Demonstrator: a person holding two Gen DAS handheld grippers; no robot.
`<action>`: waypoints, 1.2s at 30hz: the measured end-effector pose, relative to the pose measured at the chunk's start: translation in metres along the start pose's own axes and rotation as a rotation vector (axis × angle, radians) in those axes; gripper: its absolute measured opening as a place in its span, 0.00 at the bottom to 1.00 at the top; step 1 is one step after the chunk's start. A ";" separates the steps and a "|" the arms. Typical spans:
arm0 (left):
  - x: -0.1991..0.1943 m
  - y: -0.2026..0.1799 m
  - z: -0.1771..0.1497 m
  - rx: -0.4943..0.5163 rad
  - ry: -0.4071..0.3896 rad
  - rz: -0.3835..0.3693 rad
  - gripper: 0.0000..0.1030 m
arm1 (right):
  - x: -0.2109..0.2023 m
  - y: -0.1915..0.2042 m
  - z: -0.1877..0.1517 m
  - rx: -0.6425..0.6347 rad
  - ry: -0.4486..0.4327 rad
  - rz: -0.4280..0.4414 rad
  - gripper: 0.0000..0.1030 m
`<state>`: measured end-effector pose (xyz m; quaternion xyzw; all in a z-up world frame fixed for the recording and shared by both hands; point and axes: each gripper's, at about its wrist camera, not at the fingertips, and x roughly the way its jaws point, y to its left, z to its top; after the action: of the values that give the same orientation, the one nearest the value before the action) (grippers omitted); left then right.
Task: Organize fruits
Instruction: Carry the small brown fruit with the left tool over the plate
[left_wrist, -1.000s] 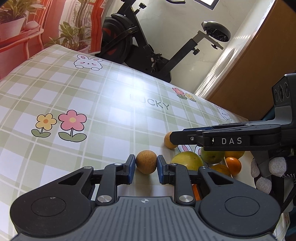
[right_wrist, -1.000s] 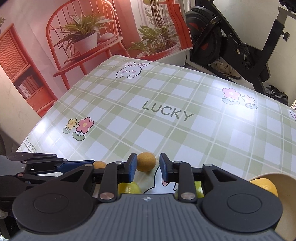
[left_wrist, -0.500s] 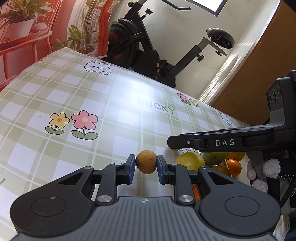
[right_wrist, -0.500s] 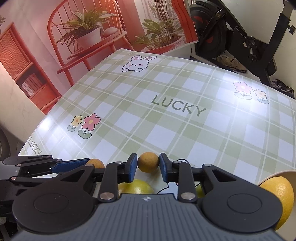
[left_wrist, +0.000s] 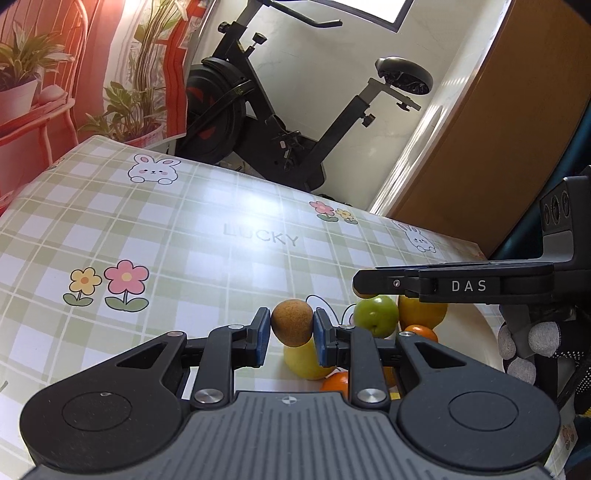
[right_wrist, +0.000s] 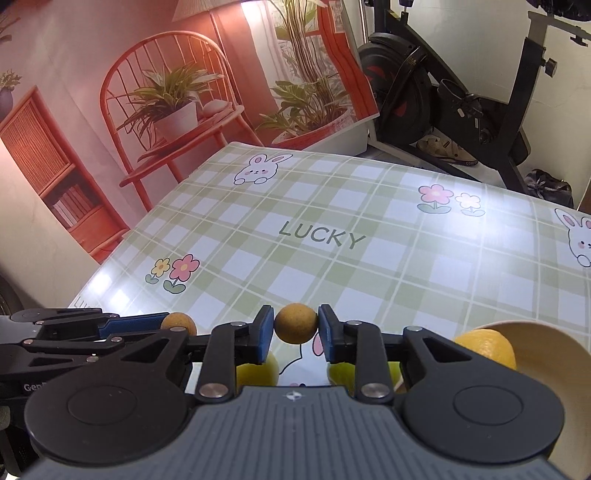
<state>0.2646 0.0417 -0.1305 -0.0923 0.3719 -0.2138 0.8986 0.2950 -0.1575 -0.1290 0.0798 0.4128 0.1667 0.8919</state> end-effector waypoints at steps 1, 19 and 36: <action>0.000 -0.006 0.002 0.011 -0.001 -0.007 0.26 | -0.006 -0.004 0.000 0.008 -0.012 -0.001 0.28; 0.060 -0.134 0.000 0.257 0.079 -0.165 0.26 | -0.099 -0.118 -0.045 0.177 -0.132 -0.105 0.28; 0.117 -0.178 -0.034 0.388 0.198 -0.140 0.26 | -0.096 -0.168 -0.075 0.253 -0.096 -0.126 0.28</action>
<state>0.2584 -0.1697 -0.1704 0.0780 0.4031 -0.3510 0.8415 0.2189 -0.3488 -0.1562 0.1733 0.3916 0.0530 0.9021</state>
